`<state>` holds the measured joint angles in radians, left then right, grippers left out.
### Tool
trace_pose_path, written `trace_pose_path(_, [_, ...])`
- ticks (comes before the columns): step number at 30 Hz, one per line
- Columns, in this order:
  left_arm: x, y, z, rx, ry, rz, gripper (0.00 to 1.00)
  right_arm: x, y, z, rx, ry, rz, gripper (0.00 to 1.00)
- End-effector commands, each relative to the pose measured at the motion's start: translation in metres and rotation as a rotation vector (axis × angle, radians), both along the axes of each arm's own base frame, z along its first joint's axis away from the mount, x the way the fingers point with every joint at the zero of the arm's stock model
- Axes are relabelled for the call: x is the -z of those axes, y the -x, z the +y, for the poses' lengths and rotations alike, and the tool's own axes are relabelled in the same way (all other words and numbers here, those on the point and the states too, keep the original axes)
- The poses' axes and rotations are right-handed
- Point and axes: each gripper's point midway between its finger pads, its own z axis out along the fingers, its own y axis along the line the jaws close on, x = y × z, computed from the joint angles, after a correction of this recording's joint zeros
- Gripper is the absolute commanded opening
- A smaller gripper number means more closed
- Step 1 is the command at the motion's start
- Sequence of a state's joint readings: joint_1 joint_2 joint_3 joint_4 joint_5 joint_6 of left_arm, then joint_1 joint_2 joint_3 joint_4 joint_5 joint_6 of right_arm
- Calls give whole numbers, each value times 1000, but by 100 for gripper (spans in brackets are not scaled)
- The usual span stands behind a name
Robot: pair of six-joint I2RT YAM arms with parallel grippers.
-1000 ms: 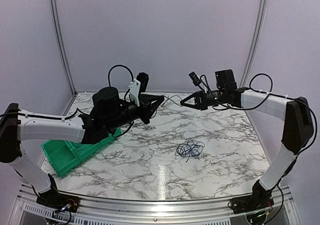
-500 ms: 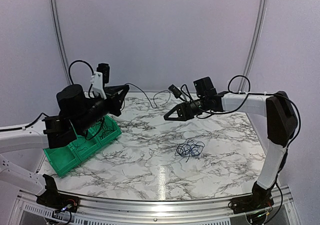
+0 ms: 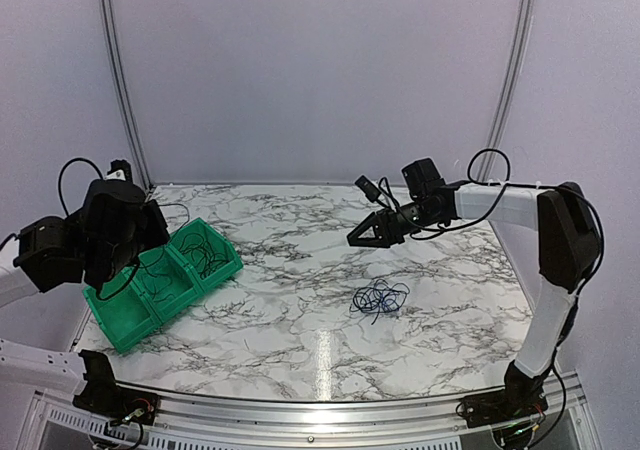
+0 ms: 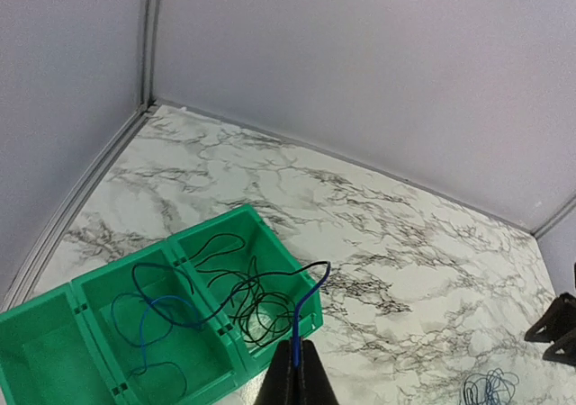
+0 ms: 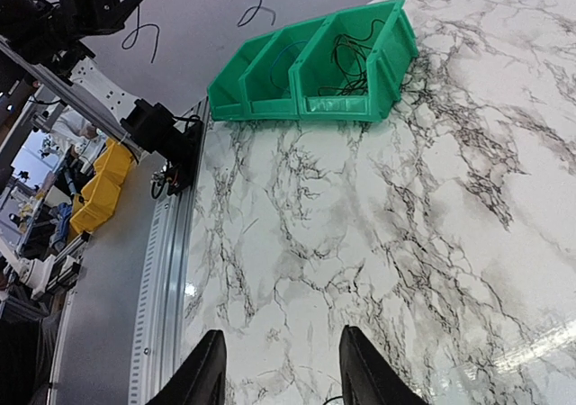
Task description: Untangle the cables
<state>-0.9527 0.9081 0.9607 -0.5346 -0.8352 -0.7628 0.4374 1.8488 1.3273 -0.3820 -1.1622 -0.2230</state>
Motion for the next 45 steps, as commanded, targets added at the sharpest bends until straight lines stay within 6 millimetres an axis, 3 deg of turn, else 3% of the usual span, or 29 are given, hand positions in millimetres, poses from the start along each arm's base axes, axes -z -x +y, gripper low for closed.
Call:
trace_pose_path(1, [23,28,61,-252,7,133,0,-6,-6,-17,32,19,-82,44])
trace_pose_path(6, [44,48,85,-349,114,181,0,-2,-10,-28,44,22,-79,43])
trace_pose_path(11, [58,68,121,-461,321,102,0,-2,-9,-31,36,25,-84,43])
trace_pose_path(16, [73,82,141,-530,425,91,0,0,-8,-33,29,30,-90,42])
trace_pose_path(33, [99,86,148,-593,373,118,0,8,-7,-33,12,38,-60,42])
trace_pose_path(40, [86,80,154,-599,221,108,0,7,-7,-33,11,39,-54,42])
trace_pose_path(45, [106,80,155,-626,223,173,0,6,-6,-33,13,40,-56,42])
